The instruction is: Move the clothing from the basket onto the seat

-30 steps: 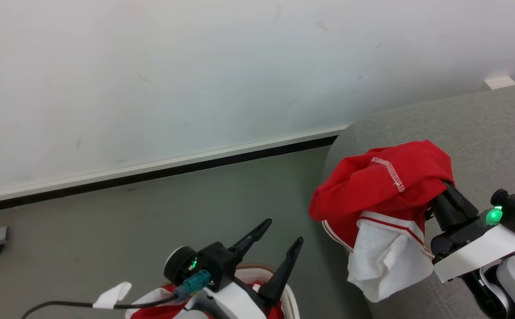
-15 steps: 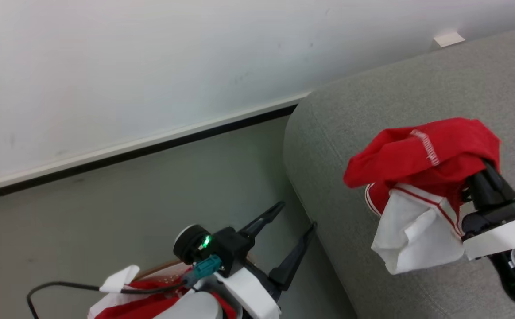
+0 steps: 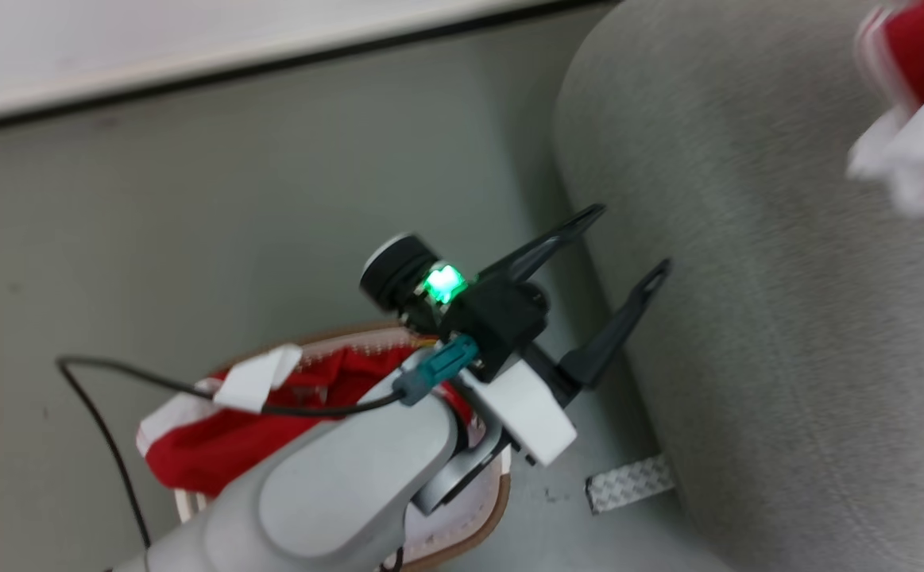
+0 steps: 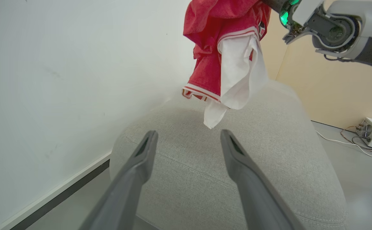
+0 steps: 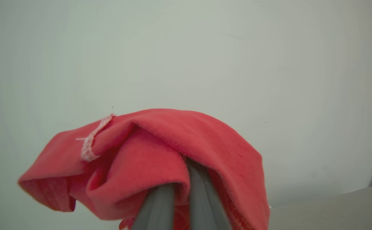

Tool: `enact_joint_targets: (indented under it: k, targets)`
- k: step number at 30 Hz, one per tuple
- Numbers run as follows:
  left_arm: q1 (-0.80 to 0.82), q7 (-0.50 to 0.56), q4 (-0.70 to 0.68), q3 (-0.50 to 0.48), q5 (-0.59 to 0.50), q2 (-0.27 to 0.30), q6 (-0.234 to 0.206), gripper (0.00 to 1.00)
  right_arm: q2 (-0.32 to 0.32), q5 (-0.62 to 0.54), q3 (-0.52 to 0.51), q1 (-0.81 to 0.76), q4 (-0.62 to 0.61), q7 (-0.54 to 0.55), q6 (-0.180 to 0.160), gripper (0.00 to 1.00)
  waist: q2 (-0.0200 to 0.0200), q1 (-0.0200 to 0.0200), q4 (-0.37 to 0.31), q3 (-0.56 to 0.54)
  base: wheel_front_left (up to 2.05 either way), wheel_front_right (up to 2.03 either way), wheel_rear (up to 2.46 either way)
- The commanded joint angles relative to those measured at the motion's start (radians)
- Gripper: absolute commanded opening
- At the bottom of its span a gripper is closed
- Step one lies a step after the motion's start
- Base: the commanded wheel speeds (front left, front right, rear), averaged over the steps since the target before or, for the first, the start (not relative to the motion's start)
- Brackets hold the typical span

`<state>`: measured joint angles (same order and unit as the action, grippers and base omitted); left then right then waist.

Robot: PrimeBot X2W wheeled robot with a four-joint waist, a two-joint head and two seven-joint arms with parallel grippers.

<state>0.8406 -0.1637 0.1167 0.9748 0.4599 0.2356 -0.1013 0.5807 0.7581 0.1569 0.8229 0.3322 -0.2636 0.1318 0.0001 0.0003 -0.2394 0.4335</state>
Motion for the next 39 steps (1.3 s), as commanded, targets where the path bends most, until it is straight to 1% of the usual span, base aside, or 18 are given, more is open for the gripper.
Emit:
enact_joint_targets:
  k: [1, 5, 7, 9, 11, 16, 17, 18, 19, 22, 26, 29, 31, 32, 33, 34, 39]
  targets:
    - [0.040, 0.003, 0.002, -0.001, -0.014, -0.009, 0.007, 1.00, 0.032, 0.006, -0.027, 0.063, 0.029, 0.009, -0.002, 0.00, -0.0001, -0.0003, 0.078, 0.151, 0.00, 0.00, 0.00]
    - [0.108, 0.004, 0.016, -0.003, -0.034, -0.036, 0.017, 1.00, 0.103, -0.010, -0.091, 0.197, 0.146, 0.044, -0.002, 0.00, -0.0001, -0.0003, 0.112, 0.237, 0.00, 0.00, 0.00]
    - [0.124, -0.004, 0.025, -0.004, -0.038, -0.048, 0.019, 1.00, 0.125, -0.033, -0.109, 0.249, 0.221, 0.057, -0.002, 0.00, -0.0001, -0.0003, 0.125, 0.266, 0.00, 0.00, 0.00]
    - [0.137, -0.010, 0.031, -0.006, -0.039, -0.058, 0.016, 1.00, 0.134, -0.058, -0.126, 0.288, 0.313, 0.068, -0.002, 0.00, -0.0001, -0.0003, 0.133, 0.291, 0.00, 0.00, 0.00]
    - [0.143, -0.016, 0.040, -0.006, -0.040, -0.065, 0.013, 1.00, 0.128, -0.085, -0.136, 0.314, 0.404, 0.069, -0.002, 0.00, -0.0001, -0.0003, 0.140, 0.312, 0.00, 0.00, 0.00]
    - [0.120, -0.034, 0.070, 0.001, -0.033, -0.074, 0.008, 1.00, 0.064, -0.138, -0.162, 0.323, 0.612, 0.040, -0.002, 0.00, -0.0001, -0.0003, 0.149, 0.314, 0.00, 0.00, 0.00]
    - [0.115, -0.040, 0.076, 0.001, -0.030, -0.074, 0.007, 1.00, 0.053, -0.148, -0.162, 0.318, 0.640, 0.032, -0.002, 0.24, -0.0001, -0.0003, 0.149, 0.308, 0.00, 0.00, 0.00]
    - [0.113, -0.042, 0.079, -0.001, -0.025, -0.074, 0.007, 1.00, 0.041, -0.160, -0.161, 0.311, 0.663, 0.026, -0.002, 0.43, -0.0001, -0.0003, 0.147, 0.302, 0.00, 0.00, 0.00]
    - [0.109, -0.045, 0.082, -0.004, -0.022, -0.072, 0.005, 1.00, 0.029, -0.168, -0.155, 0.302, 0.680, 0.022, -0.002, 1.00, -0.0001, -0.0003, 0.146, 0.294, 0.00, 0.00, 0.00]
    - [0.091, -0.056, 0.093, -0.015, -0.014, -0.054, -0.002, 1.00, -0.005, -0.189, -0.132, 0.274, 0.701, 0.012, -0.002, 1.00, -0.0001, -0.0003, 0.136, 0.257, 0.00, 0.00, 0.00]
    - [0.066, -0.071, 0.098, -0.034, 0.002, -0.028, -0.008, 1.00, -0.026, -0.206, -0.094, 0.223, 0.663, 0.002, -0.002, 1.00, -0.0001, -0.0003, 0.119, 0.193, 0.00, 0.00, 0.00]
    - [0.034, -0.081, 0.100, -0.059, 0.028, -0.002, -0.016, 1.00, -0.053, -0.196, -0.055, 0.151, 0.579, 0.000, -0.002, 1.00, -0.0001, -0.0003, 0.111, 0.141, 0.00, 0.00, 0.00]
    - [0.006, -0.086, 0.106, -0.077, 0.036, 0.013, -0.023, 1.00, -0.047, -0.202, -0.044, 0.093, 0.504, -0.002, -0.002, 1.00, -0.0001, -0.0003, 0.112, 0.097, 0.00, 0.00, 0.00]
    - [-0.009, -0.088, 0.108, -0.087, 0.042, 0.019, -0.029, 1.00, -0.046, -0.210, -0.048, 0.062, 0.461, -0.002, -0.002, 1.00, -0.0001, -0.0003, 0.115, 0.075, 0.00, 0.00, 0.00]
    - [-0.009, -0.088, 0.108, -0.087, 0.042, 0.019, -0.029, 1.00, -0.046, -0.210, -0.048, 0.062, 0.461, -0.002, -0.002, 1.00, -0.0001, -0.0003, 0.115, 0.075, 0.00, 0.00, 0.00]
    - [-0.024, -0.092, 0.109, -0.096, 0.048, 0.025, -0.034, 1.00, -0.052, -0.216, -0.049, 0.025, 0.419, -0.001, -0.002, 1.00, -0.0001, -0.0003, 0.120, 0.057, 0.00, 0.00, 0.00]
    - [-0.127, -0.100, 0.129, -0.141, 0.073, 0.049, -0.050, 1.00, -0.105, -0.265, -0.108, -0.163, 0.217, -0.001, -0.002, 1.00, -0.0001, -0.0003, 0.158, -0.061, 0.00, 0.00, 0.00]
